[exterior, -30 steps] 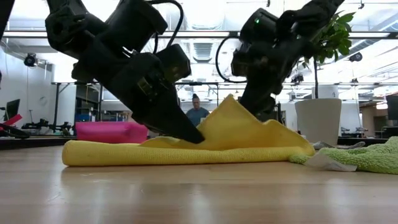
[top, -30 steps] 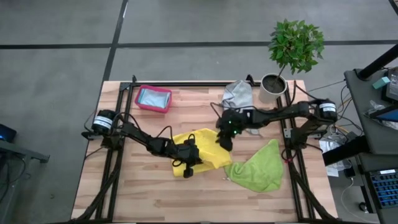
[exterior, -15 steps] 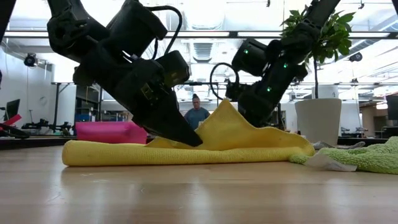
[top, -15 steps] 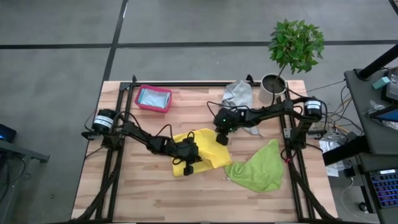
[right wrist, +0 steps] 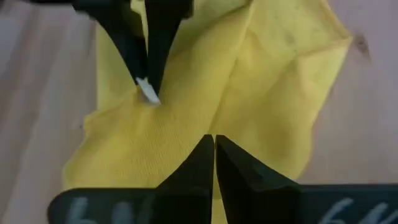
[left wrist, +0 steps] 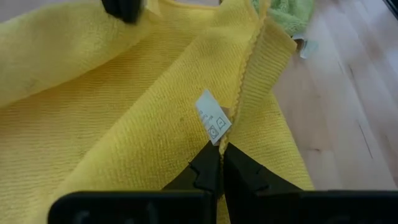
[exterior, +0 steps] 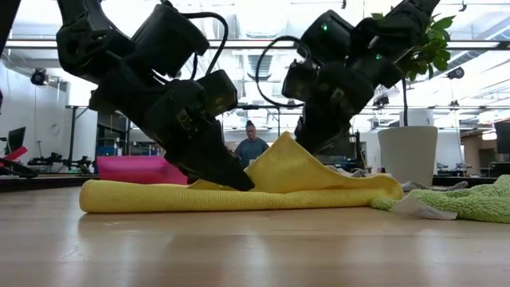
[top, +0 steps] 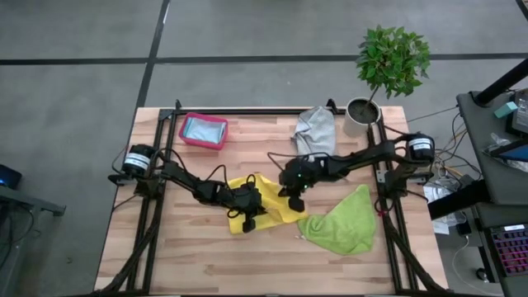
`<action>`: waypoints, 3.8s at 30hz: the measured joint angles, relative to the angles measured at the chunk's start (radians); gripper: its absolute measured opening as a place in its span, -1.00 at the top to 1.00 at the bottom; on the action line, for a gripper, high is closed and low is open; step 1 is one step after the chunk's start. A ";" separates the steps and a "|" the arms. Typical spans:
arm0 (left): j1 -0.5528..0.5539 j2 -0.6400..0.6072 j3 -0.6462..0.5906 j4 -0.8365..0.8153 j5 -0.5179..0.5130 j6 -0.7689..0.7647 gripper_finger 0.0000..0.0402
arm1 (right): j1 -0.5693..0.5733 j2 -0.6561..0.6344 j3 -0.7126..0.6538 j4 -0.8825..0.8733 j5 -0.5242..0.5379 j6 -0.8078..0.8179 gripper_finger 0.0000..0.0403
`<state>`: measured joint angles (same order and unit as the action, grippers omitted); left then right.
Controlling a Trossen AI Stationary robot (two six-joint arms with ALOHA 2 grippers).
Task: Fold microfiber towels
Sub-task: Fold the yellow microfiber cloth
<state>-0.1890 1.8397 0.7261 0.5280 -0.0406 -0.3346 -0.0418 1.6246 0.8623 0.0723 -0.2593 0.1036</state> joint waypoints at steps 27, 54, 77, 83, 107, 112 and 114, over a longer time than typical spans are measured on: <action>0.000 0.000 -0.002 0.014 0.000 0.000 1.00 | -0.257 0.012 0.000 -0.041 -0.017 0.002 0.21; 0.000 0.000 -0.012 0.040 0.003 0.001 1.00 | -0.337 0.270 0.251 -0.205 -0.504 -0.334 -0.10; 0.000 -0.002 -0.013 0.041 0.006 0.001 1.00 | -0.262 0.178 0.294 -0.476 -0.445 -0.312 -0.02; 0.000 -0.003 -0.013 0.041 0.006 0.001 1.00 | -0.235 0.186 0.294 -0.456 -0.447 -0.278 0.24; 0.000 -0.008 -0.013 0.095 0.013 0.001 1.00 | -0.280 0.182 0.493 -0.695 -0.028 -0.470 0.87; 0.000 -0.010 -0.013 0.094 0.013 0.001 1.00 | -0.291 0.182 0.502 -0.700 -0.015 -0.471 0.59; 0.000 -0.010 -0.013 0.094 0.013 0.001 1.00 | -0.294 0.182 0.509 -0.701 0.024 -0.470 0.46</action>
<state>-0.1890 1.8301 0.7128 0.6216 -0.0277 -0.3340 -0.3362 1.8065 1.3714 -0.6290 -0.2354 -0.3669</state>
